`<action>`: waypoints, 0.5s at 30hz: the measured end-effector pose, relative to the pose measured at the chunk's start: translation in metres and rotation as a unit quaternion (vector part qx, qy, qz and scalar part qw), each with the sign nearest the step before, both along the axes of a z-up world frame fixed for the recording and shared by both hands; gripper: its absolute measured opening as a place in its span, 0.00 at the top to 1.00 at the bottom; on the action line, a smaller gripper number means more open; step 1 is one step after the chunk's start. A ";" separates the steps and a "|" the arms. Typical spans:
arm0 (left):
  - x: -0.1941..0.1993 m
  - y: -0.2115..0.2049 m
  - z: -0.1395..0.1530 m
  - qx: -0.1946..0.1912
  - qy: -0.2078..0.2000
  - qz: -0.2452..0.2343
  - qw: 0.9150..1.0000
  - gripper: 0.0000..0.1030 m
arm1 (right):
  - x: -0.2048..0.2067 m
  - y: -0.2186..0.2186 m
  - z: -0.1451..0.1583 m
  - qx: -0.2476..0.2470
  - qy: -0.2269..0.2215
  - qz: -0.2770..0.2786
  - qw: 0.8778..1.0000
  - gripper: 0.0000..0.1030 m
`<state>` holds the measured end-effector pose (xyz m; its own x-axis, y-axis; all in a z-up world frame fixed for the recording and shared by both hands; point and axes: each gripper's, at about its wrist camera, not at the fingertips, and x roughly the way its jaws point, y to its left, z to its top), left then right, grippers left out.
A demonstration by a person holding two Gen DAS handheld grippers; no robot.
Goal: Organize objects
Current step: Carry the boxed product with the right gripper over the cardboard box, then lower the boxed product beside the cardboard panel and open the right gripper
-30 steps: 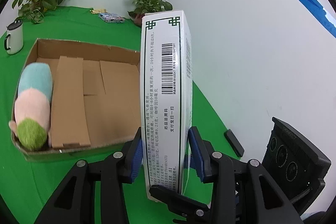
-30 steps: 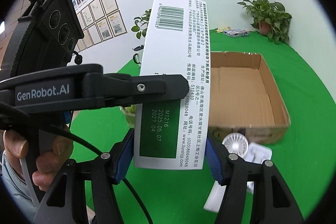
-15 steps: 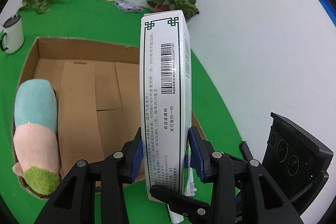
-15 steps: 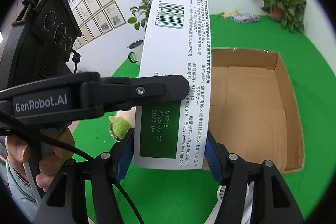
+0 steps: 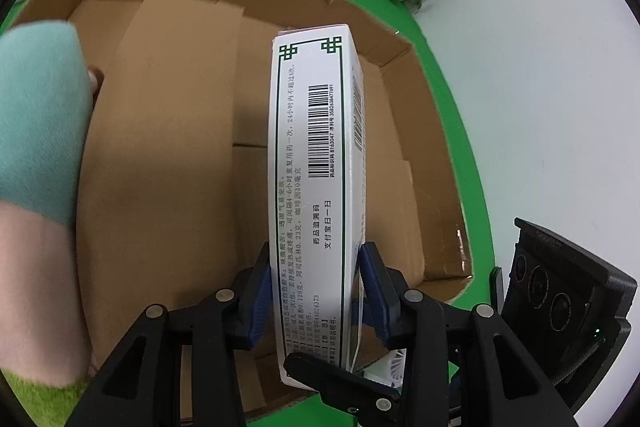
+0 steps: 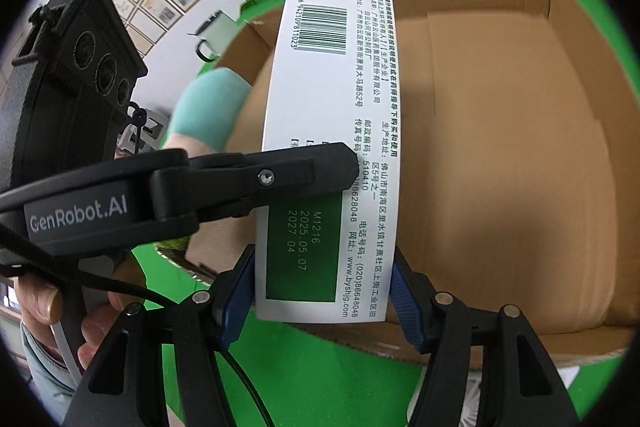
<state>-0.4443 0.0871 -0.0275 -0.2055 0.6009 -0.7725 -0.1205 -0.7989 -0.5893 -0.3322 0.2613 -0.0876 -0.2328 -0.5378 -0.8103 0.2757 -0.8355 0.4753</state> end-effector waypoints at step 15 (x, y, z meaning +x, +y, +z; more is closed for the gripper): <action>0.021 -0.053 0.049 -0.069 0.099 0.042 0.992 0.54 | 0.000 -0.010 -0.027 0.046 -0.028 -0.020 0.998 0.39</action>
